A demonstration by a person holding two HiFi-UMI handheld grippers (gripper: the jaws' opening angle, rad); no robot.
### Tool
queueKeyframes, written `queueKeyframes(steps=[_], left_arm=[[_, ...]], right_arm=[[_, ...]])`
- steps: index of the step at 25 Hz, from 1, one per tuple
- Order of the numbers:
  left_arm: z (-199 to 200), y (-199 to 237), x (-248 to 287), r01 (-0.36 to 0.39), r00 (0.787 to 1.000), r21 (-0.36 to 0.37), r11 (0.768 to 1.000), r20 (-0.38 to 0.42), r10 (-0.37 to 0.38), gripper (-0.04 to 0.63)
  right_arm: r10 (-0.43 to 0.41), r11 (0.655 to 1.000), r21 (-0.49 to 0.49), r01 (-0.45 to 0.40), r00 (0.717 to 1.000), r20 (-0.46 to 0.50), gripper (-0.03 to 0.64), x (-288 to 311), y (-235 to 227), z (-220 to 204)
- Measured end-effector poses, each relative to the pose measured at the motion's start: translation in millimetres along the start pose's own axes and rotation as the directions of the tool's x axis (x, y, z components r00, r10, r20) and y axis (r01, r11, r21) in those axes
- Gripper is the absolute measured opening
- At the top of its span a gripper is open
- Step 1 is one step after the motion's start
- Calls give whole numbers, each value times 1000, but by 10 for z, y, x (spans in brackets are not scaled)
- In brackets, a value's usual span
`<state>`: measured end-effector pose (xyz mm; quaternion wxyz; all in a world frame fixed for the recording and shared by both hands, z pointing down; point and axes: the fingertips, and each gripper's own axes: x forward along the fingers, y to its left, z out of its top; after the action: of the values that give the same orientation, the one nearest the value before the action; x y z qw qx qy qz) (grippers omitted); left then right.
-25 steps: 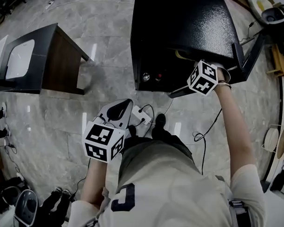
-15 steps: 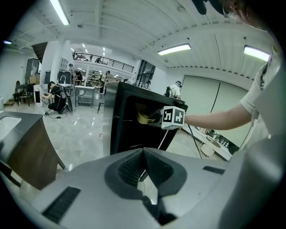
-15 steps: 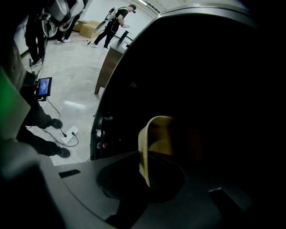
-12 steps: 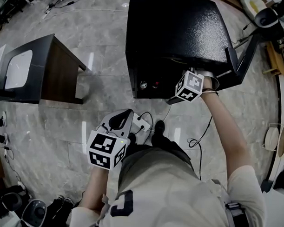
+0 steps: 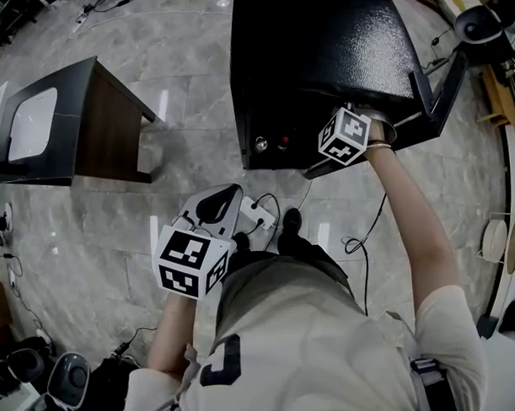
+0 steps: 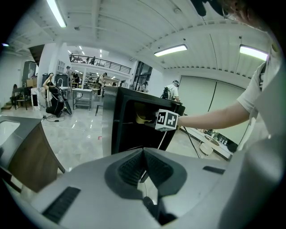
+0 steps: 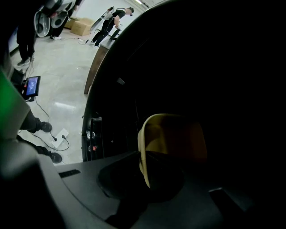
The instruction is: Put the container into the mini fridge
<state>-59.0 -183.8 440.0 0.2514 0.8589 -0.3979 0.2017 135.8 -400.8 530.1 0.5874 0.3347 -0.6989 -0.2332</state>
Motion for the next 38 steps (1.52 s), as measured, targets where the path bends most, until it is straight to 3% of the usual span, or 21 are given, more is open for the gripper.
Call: queueKeyframes(steps=[5, 7, 12, 22, 31, 35, 38], left_arm=[[-34, 1, -63, 15, 1000, 3, 1000, -1, -15, 57], [-57, -6, -81, 19, 1000, 5, 1000, -6, -19, 57], [-60, -42, -85, 28, 1000, 21, 999, -6, -28, 57], [-91, -80, -76, 31, 999, 27, 999, -10, -30, 57], [-110, -76, -101, 6, 1000, 30, 1000, -17, -5, 57], [-116, -113, -72, 6, 1000, 27, 1000, -23, -6, 57], [-102, -122, -49, 10, 1000, 32, 999, -24, -9, 57]], right_arm=[[12, 999, 29, -13, 999, 53, 48, -24, -2, 88], [32, 999, 37, -34, 997, 68, 126, -35, 22, 115], [34, 999, 25, -36, 998, 53, 136, -36, 51, 88], [-114, 993, 9, 114, 990, 81, 149, -173, -142, 72], [-137, 974, -176, 145, 989, 54, 150, -20, -97, 87], [-165, 973, -153, 173, 984, 64, 157, -13, -178, 111], [-181, 975, -117, 191, 979, 95, 201, -64, -188, 126]])
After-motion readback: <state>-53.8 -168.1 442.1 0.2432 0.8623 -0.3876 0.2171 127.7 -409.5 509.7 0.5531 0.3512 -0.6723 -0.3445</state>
